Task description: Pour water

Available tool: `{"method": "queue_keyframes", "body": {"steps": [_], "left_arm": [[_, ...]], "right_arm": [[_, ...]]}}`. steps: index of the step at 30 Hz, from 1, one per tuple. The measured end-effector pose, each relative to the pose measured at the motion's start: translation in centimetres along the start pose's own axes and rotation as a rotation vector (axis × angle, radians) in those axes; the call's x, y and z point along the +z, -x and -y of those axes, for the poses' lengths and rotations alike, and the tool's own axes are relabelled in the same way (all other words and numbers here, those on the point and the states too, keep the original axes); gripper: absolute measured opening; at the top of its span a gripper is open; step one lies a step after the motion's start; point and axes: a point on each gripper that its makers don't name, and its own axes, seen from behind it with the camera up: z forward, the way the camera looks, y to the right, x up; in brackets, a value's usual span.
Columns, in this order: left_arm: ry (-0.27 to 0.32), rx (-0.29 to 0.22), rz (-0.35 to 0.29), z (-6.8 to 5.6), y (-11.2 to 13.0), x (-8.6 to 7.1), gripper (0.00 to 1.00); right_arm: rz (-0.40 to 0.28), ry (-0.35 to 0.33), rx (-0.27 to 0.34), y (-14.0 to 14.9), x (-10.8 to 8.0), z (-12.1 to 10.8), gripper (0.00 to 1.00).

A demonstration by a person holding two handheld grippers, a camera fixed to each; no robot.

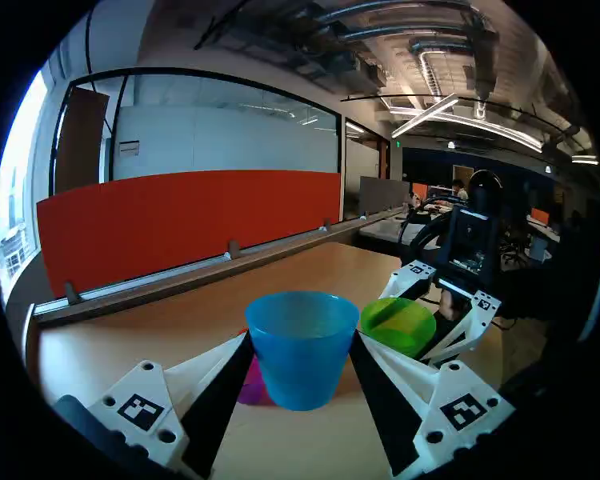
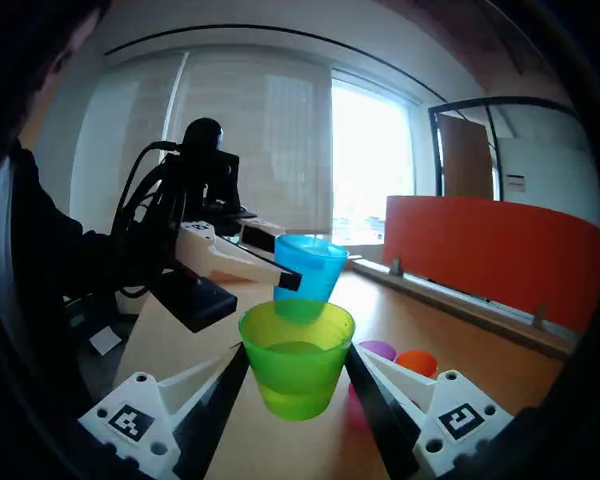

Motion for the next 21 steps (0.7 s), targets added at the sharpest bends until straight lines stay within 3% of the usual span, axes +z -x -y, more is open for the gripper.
{"method": "queue_keyframes", "body": {"steps": [21], "left_arm": [[-0.011,0.045,0.131,0.8,4.4,0.7,0.84]], "right_arm": [[0.105,-0.028,0.006,3.1,-0.7,-0.1,0.86]]}}
